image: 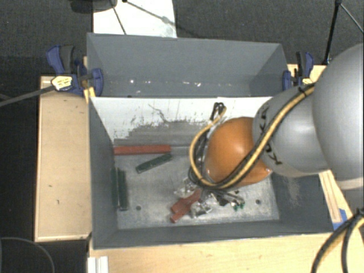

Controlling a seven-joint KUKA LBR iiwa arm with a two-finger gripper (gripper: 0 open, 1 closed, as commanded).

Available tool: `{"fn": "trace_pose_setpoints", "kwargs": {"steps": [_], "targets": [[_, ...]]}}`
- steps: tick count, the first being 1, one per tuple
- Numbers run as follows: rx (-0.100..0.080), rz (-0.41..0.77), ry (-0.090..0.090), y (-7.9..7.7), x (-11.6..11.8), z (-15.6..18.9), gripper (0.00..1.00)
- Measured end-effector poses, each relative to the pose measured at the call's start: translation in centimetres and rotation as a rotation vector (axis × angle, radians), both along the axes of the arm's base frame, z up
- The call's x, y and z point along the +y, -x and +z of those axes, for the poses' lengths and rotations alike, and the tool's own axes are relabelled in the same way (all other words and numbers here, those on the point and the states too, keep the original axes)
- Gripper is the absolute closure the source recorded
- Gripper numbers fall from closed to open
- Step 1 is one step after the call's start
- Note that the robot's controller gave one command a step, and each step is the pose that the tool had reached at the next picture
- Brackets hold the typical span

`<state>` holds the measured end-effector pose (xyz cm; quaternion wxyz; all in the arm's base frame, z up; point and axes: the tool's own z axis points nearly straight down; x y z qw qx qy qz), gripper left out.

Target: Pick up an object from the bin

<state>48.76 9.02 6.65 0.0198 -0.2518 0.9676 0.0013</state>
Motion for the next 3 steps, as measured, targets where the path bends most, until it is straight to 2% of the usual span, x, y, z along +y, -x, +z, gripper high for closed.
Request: {"fn": "trace_pose_setpoints", "kwargs": {"steps": [1, 2, 3], "targets": [[0.007, 0.0, 0.002, 0.0, 0.0, 0.5, 1.0], [0.031, -0.001, 0.01, 0.5, -0.1, 2.1, 1.0], [0.041, -0.004, 0.012, 0.6, -0.2, 4.2, 1.0]]}}
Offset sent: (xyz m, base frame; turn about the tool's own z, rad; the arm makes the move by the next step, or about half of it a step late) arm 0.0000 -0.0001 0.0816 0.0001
